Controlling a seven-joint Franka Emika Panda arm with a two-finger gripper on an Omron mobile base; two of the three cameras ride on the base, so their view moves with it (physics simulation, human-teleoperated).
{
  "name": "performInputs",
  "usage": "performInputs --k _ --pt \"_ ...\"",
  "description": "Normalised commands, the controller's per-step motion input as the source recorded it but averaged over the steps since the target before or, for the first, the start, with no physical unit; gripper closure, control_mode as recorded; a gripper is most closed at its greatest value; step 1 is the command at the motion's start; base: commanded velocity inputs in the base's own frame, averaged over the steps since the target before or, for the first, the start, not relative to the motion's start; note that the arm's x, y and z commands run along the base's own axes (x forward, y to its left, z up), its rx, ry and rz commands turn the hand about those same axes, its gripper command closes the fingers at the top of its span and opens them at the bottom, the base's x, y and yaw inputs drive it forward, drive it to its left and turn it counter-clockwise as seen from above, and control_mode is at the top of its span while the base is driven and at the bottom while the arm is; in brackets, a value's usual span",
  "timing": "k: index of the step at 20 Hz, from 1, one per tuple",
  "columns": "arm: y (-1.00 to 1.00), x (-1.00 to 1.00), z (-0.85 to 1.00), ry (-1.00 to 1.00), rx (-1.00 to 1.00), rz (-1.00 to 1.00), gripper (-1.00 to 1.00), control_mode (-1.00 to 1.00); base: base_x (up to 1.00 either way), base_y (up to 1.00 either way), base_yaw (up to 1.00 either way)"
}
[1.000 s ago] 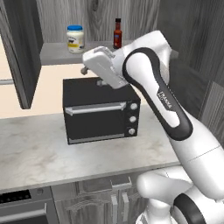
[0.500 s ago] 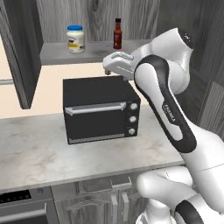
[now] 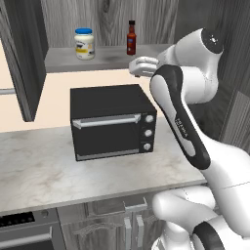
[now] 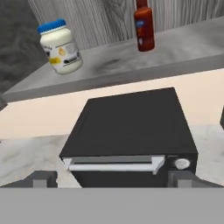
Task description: Move the mayonnaise and condiment bottle from the cabinet to the dining counter.
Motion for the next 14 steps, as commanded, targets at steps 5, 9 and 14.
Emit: performInputs --k 5,9,14 --pt "-0.40 0.23 0.30 -0.10 -0.07 -0.21 -1.00 -1.00 0.00 0.00 0.00" --pt "-0.24 0.32 0.11 -0.14 -0.03 -0.17 -1.00 -1.00 0.00 0.00 0.00" --pt "-0.12 0.48 0.05 -0.16 -0.01 -0.03 -1.00 -1.00 0.00 0.00 0.00"
